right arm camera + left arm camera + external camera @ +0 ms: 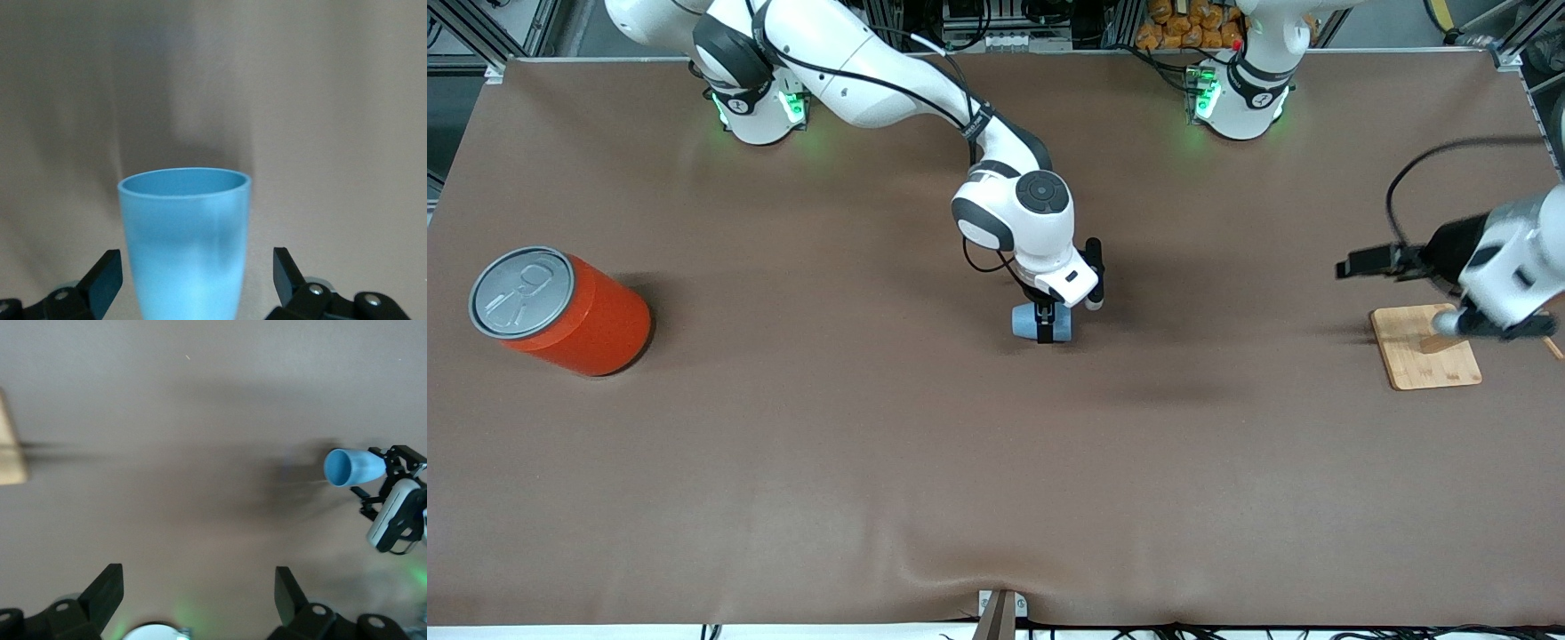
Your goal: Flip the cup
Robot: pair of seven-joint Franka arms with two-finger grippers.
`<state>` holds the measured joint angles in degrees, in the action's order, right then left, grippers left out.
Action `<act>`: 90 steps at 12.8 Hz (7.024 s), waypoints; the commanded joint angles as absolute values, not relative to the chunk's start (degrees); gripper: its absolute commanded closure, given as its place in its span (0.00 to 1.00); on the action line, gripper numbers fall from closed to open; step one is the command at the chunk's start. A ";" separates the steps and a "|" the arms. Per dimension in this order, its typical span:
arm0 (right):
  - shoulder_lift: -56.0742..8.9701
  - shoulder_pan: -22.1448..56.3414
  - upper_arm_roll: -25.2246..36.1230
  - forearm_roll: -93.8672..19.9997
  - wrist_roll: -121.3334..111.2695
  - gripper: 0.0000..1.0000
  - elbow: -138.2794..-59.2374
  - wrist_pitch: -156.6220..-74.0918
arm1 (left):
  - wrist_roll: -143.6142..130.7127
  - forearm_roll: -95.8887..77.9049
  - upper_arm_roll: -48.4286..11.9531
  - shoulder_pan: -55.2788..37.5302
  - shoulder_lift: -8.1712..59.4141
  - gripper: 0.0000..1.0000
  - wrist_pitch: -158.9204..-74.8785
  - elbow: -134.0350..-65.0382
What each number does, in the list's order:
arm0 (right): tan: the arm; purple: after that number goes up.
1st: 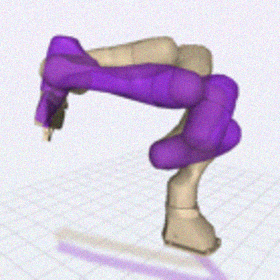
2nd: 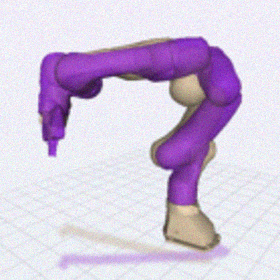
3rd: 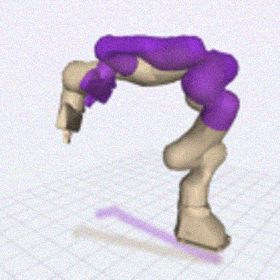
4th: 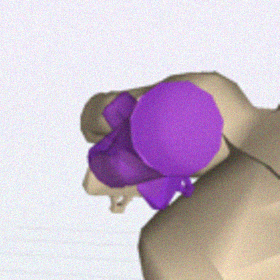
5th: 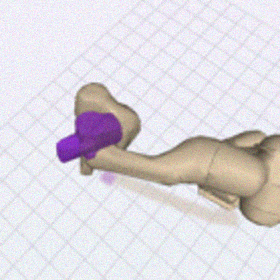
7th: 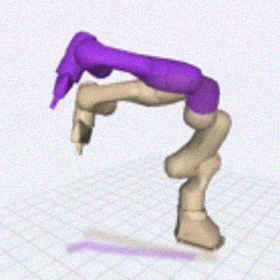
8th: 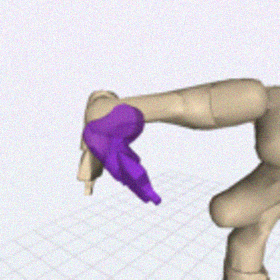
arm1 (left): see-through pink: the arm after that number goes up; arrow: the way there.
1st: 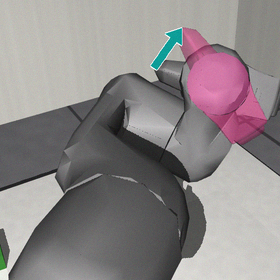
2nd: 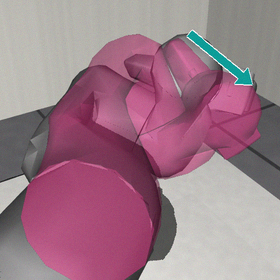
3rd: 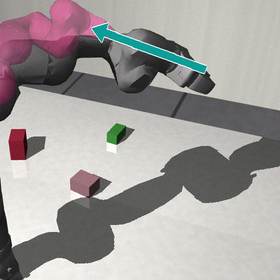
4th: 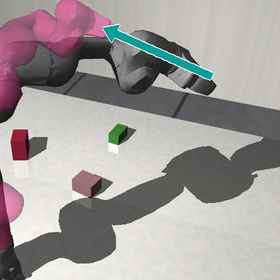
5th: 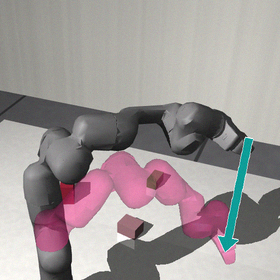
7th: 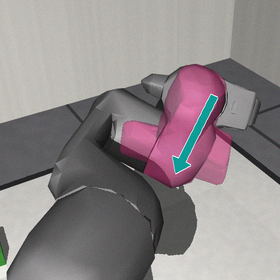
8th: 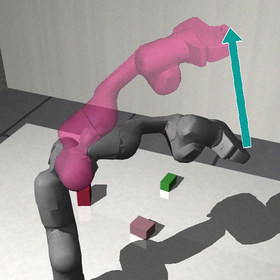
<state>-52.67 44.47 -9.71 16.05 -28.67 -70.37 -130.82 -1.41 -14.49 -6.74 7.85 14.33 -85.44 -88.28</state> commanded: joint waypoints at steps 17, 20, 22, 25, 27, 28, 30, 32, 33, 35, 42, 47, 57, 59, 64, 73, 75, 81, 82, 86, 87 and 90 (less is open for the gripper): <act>-30.34 11.80 -20.57 13.10 -27.95 0.00 -68.82 -101.35 | -10.28 -26.35 -9.05 -4.47 28.48 0.00 -97.97 -93.33; -27.96 5.73 -20.04 11.34 -28.21 0.00 -68.73 -100.28 | -10.55 -27.95 -9.05 -8.95 29.44 0.00 -103.35 -94.83; -26.20 1.52 -20.30 10.99 -28.30 0.00 -68.82 -100.20 | -11.51 -28.04 -9.05 -10.80 30.76 0.00 -105.72 -94.66; -22.25 -1.40 -19.26 8.54 -27.16 0.00 -68.91 -96.36 | -13.27 -31.44 -9.05 -12.83 32.95 0.00 -109.15 -94.66; -19.26 -2.37 -14.01 2.68 -16.68 0.00 -69.08 -91.86 | -14.41 -35.84 -9.05 -14.49 34.36 0.00 -112.66 -94.66; -17.59 -2.29 -10.93 0.37 -11.30 0.00 -69.26 -88.89 | -15.11 -37.08 -9.05 -15.46 35.06 0.00 -114.59 -94.75; -15.66 -2.02 -9.67 0.26 -1.02 0.00 -69.96 -85.10 | -16.08 -38.05 -8.97 -17.31 37.08 0.00 -117.93 -94.75; -11.45 -2.02 -9.58 0.18 9.09 0.00 -74.15 -83.85 | -17.05 -38.06 -8.97 -18.62 38.58 0.00 -119.18 -95.01; -8.82 -2.02 -8.62 0.09 13.66 0.00 -77.40 -84.11 | -17.57 -38.06 -8.96 -19.07 38.93 0.00 -119.18 -95.36; -4.50 -1.85 -6.33 -0.17 17.48 0.00 -82.16 -84.37 | -19.07 -38.06 -8.88 -20.30 39.64 0.00 -119.53 -95.54; 7.14 -1.93 -3.52 -0.09 18.81 0.00 -94.87 -91.85 | -21.36 -37.44 -8.70 -23.03 41.40 0.77 -125.24 -95.10; 2.19 -2.11 -2.90 -5.41 18.29 0.00 -86.04 -84.56 | -21.53 -29.56 -8.26 -22.85 39.82 1.00 -125.07 -94.48; 1.58 -1.41 0.09 -3.69 8.79 0.00 -84.73 -83.32 | -37.69 -1.46 -2.74 -16.44 30.14 1.00 -120.59 -91.06; 1.58 -0.18 -0.09 -2.20 8.88 0.00 -84.81 -83.23 | -38.14 5.68 -0.54 -16.00 30.50 1.00 -120.67 -91.14; 1.58 -0.17 -0.09 -2.20 9.14 0.00 -84.73 -83.32 | -38.41 8.88 -0.44 -17.13 33.56 1.00 -120.67 -92.72; 1.58 0.09 -0.09 -2.02 8.97 0.00 -84.73 -83.76 | -38.50 8.00 -0.70 -16.00 31.57 0.00 -120.24 -92.20; 1.58 0.52 -0.26 0.77 8.62 0.00 -84.73 -83.59 | -37.89 8.00 -0.70 -15.39 27.88 0.00 -117.88 -92.02; 1.58 2.37 -0.18 3.87 8.61 0.00 -84.73 -82.88 | -20.95 7.47 -1.05 -8.54 16.54 0.00 -105.58 -93.60; 1.58 2.37 -0.18 3.87 8.61 0.00 -84.73 -82.88 | -17.18 5.99 -1.05 -7.05 14.09 0.00 -104.43 -94.91; 1.58 2.29 -0.18 3.78 8.61 0.00 -84.81 -82.88 | -9.32 3.69 -1.23 -4.13 2.84 0.00 -103.71 -104.66; 1.58 2.29 -0.18 3.78 8.61 0.00 -84.81 -82.88 | -7.58 3.52 -1.23 -4.13 1.33 0.00 -102.67 -104.50; 1.58 2.29 -0.18 3.69 8.61 0.00 -85.16 -82.79 | -4.75 1.58 -1.93 -5.01 1.40 0.00 -95.21 -98.55</act>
